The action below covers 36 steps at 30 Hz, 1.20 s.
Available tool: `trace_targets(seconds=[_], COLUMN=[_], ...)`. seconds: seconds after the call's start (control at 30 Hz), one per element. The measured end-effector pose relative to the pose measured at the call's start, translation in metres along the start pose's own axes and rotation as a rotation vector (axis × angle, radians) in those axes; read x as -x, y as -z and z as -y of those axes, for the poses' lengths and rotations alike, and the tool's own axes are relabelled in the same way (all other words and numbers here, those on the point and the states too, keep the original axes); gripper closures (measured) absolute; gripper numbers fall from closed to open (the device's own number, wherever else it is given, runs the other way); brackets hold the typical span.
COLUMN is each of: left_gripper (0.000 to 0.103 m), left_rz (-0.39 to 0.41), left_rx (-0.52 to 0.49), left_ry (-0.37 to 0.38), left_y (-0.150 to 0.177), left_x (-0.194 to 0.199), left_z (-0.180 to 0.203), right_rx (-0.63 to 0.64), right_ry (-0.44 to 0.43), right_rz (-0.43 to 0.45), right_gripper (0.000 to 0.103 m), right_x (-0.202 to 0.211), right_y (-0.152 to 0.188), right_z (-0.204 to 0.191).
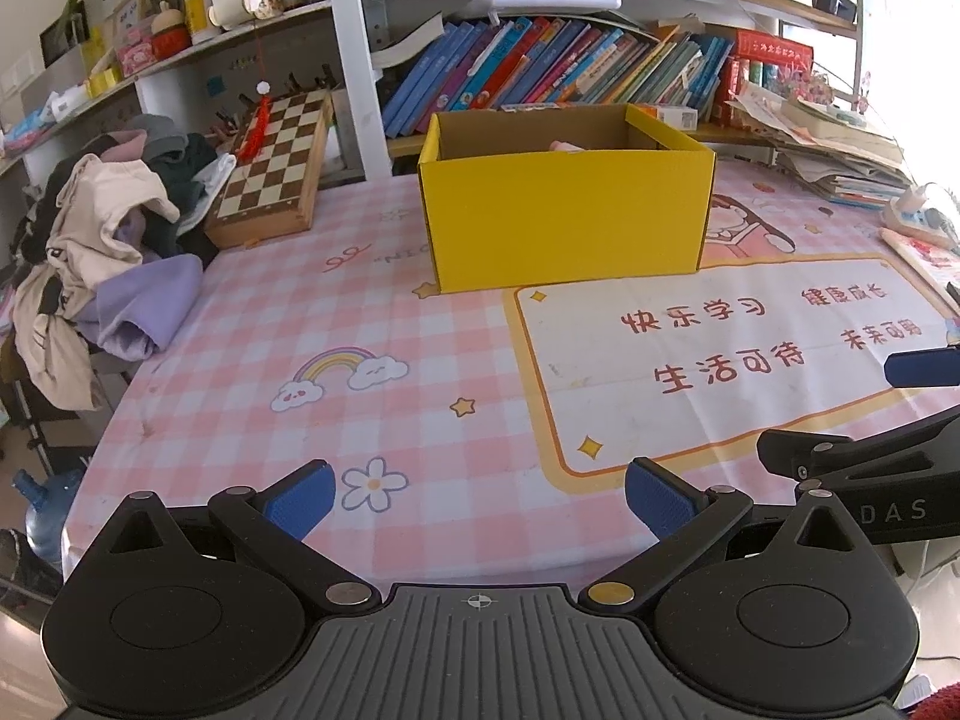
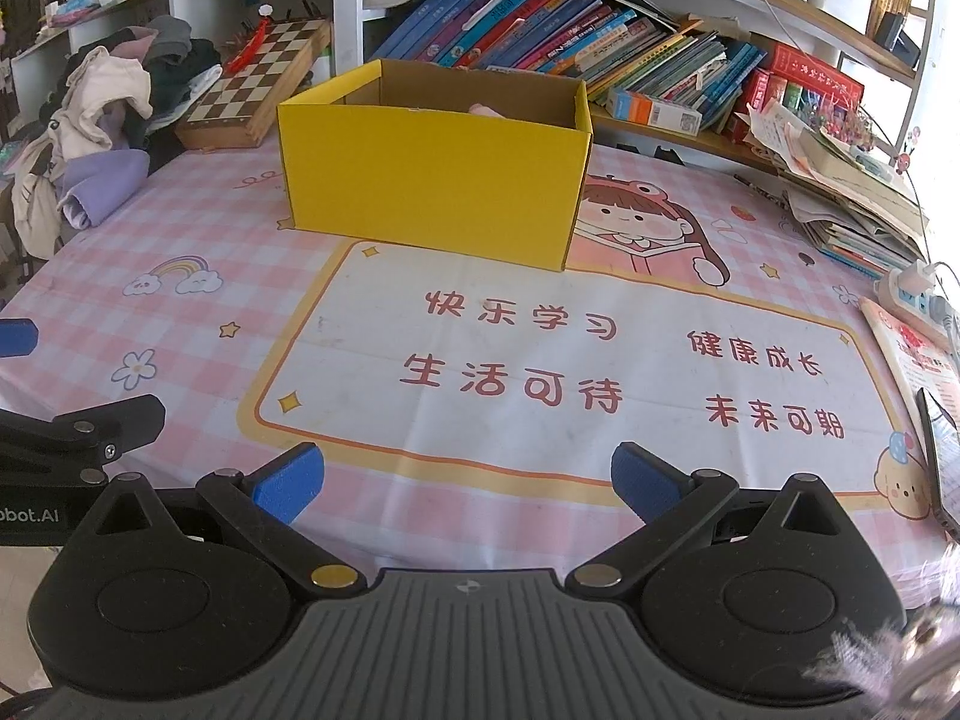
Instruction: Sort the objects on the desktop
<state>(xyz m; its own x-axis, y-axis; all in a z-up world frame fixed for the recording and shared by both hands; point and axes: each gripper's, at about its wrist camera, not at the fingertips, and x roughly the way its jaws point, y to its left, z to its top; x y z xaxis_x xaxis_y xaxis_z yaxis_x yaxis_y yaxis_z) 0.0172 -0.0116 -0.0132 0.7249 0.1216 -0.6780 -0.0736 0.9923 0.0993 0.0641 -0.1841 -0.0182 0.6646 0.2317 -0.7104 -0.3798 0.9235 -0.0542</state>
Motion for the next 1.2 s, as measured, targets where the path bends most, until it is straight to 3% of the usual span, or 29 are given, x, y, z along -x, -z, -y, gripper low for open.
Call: trace_targets(seconds=[1.2], left_gripper=[0.000], left_rz=[-0.002], left_rx=[-0.001], left_ry=[0.007], left_y=[-0.0019], left_x=[-0.0002], left_z=[0.0039], right_rx=[-0.012], right_ry=[0.003], right_rz=[-0.004], right_gripper=[0.000], right_x=[-0.0008], right_y=[-0.0010], right_z=[0.0002])
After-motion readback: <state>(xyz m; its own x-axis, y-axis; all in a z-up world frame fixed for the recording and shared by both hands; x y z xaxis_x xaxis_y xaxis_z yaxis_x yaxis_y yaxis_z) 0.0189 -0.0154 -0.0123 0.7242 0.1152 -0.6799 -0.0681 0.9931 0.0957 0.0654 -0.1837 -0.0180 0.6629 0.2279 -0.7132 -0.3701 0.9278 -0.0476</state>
